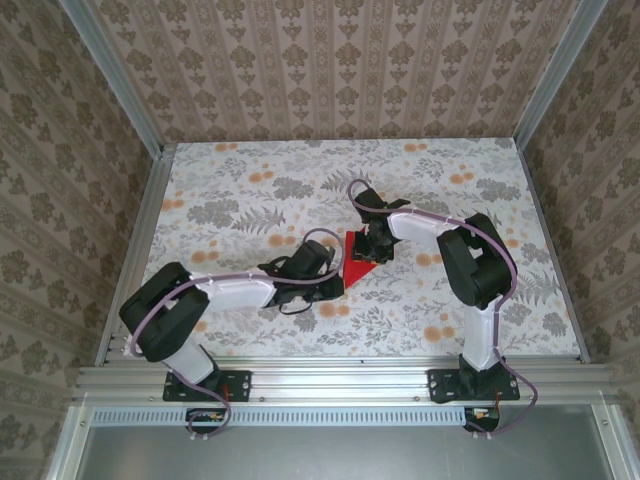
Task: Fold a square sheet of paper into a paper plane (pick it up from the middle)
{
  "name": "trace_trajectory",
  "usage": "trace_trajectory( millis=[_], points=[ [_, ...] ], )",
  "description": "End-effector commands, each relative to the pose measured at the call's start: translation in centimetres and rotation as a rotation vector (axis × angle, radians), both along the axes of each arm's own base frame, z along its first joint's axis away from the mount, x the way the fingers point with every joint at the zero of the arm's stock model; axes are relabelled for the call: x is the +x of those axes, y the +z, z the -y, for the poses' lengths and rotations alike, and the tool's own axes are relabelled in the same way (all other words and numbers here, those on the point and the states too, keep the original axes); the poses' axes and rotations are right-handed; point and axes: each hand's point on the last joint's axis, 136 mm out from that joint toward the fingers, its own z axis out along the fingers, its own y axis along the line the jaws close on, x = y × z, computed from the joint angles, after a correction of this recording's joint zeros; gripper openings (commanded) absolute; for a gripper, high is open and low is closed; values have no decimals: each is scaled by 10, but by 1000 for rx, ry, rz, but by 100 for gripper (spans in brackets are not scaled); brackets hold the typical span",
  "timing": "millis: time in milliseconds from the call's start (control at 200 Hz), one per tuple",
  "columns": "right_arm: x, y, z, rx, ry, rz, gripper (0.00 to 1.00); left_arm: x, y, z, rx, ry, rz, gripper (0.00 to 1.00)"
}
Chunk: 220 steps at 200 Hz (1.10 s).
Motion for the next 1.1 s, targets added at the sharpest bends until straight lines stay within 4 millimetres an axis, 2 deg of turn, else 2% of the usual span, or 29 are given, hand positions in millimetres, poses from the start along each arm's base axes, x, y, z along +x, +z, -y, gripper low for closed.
trace_trajectory(
  millis=[0, 270, 515, 725, 1095],
  points=[
    [-57, -91, 66, -305, -33, -227, 41, 19, 16, 1, -28, 51, 74, 10],
    [-56, -91, 66, -302, -36, -227, 42, 40, 14, 23, -86, 81, 80, 9],
    [-57, -92, 66, -299, -35, -230, 45, 56, 6, 26, -111, 125, 82, 9],
    [-58, -93, 67, -302, -39, -236, 45, 61, -1, 34, -125, 110, 66, 9],
    [-58, -94, 67, -298, -47, -238, 45, 61, -28, 21, -27, 139, 31, 8]
  ],
)
